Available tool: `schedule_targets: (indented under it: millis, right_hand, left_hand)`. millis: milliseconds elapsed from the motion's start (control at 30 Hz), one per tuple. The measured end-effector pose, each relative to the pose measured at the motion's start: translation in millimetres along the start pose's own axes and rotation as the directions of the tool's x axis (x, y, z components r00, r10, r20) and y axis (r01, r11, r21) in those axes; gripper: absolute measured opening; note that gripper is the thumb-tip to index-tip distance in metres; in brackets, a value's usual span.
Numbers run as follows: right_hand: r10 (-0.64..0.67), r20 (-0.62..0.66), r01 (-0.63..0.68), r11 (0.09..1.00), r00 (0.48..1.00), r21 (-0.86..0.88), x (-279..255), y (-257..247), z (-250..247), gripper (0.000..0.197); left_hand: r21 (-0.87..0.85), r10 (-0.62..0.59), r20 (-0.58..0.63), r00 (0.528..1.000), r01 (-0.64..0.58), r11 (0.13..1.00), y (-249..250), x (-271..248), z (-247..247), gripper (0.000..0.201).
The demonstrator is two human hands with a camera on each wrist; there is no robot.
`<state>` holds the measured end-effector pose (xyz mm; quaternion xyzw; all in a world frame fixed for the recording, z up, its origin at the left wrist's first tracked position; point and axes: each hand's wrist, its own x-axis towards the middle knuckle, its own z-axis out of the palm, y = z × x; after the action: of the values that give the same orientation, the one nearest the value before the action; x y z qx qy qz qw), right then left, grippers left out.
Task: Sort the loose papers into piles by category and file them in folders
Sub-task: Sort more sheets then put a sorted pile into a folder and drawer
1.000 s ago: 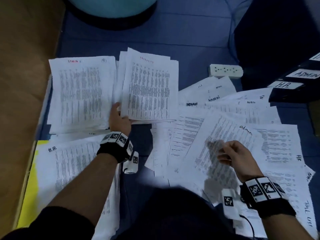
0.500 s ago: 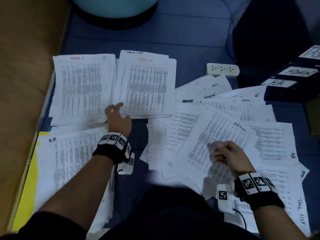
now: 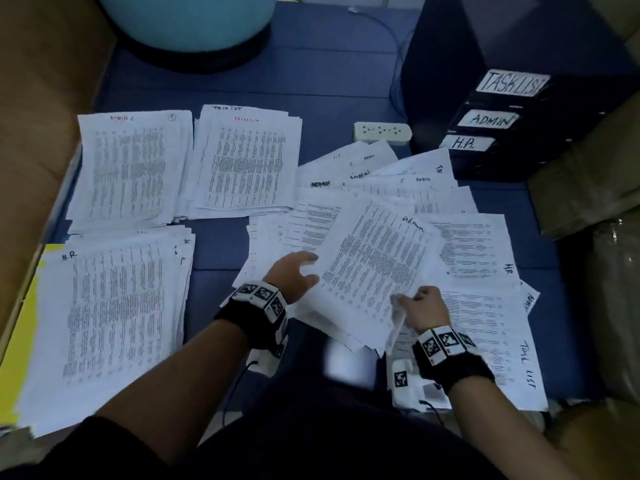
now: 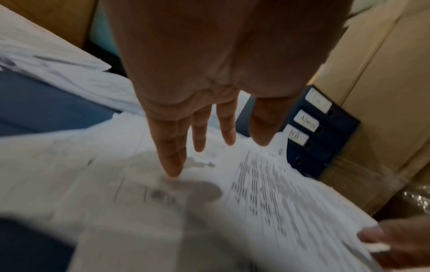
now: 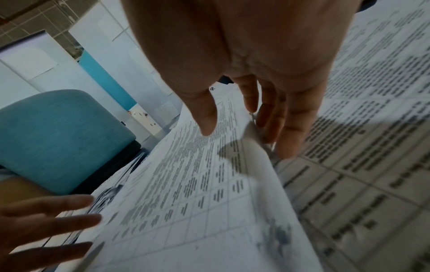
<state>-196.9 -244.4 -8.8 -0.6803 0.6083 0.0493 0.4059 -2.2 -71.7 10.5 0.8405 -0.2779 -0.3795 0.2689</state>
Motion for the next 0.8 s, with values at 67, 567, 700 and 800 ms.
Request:
schedule_targets:
  millis: [67,567,700,800]
  right_hand:
    - [0.006,0.030,-0.008,0.998,1.000,0.069,-1,4,1,0.056]
    - [-0.358,0.060,0.321,0.889,0.932,0.327,-16,15,-45,0.018]
    - [-0.408,0.121,0.294,0.806,0.905,0.514,-23,1,-51,0.025]
    - [-0.438,0.154,0.276,0.764,0.886,0.584,-32,-13,-48,0.023]
  left_hand:
    - [0.056,-0.038,0.024,0.999,0.037,0.998,-3,-3,17,0.048]
    - [-0.355,-0.115,-0.154,0.981,0.054,0.933,-2,-47,23,0.055]
    - [-0.530,-0.060,-0.153,0.986,-0.030,0.847,12,-64,2,0.045]
    - [-0.550,-0.011,-0.219,0.976,-0.114,0.827,18,-77,-9,0.026]
